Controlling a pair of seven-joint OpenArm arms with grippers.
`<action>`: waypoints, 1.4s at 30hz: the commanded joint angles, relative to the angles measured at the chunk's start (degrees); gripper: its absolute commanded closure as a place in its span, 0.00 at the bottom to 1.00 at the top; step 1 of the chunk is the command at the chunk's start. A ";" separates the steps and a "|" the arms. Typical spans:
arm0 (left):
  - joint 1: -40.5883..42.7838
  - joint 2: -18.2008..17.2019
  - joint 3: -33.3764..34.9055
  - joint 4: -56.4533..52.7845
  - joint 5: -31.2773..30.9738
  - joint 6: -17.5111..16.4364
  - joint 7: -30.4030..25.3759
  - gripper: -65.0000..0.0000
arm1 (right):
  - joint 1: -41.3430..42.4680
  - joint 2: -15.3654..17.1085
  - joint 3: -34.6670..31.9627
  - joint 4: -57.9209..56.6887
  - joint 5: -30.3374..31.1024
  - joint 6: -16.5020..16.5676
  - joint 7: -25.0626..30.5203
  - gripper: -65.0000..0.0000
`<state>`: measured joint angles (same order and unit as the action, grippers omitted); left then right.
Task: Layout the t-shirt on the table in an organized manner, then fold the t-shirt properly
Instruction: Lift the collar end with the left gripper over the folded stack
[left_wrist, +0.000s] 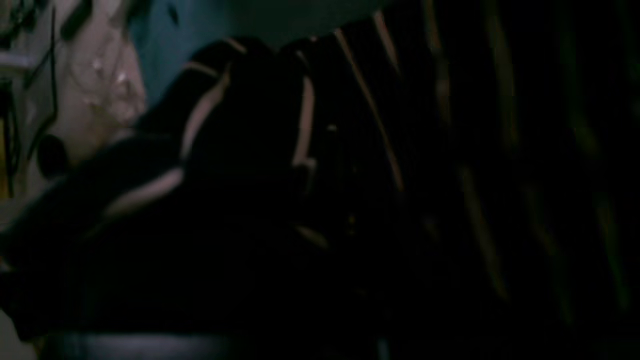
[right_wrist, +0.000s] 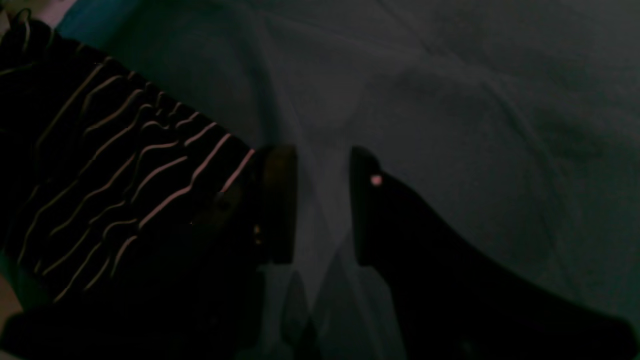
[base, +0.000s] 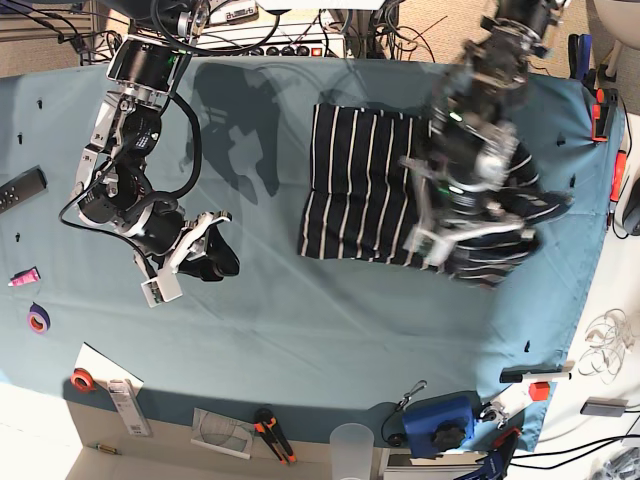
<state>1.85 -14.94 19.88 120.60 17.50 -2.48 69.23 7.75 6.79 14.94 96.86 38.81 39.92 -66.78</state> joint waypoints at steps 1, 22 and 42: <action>-0.90 0.70 0.81 1.09 0.74 0.55 -1.25 1.00 | 0.98 0.37 0.07 0.98 0.63 0.08 1.88 0.72; -6.80 12.57 14.86 -18.51 12.33 3.15 -0.96 1.00 | 0.63 0.39 0.07 0.96 -0.35 0.08 2.12 0.72; -8.20 19.82 14.86 -16.94 6.25 7.21 1.05 0.54 | 0.63 0.39 0.07 0.96 -2.67 0.08 2.14 0.72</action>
<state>-5.43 3.84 34.76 102.41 22.94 4.49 70.94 7.27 6.68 14.94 96.84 35.11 39.92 -65.95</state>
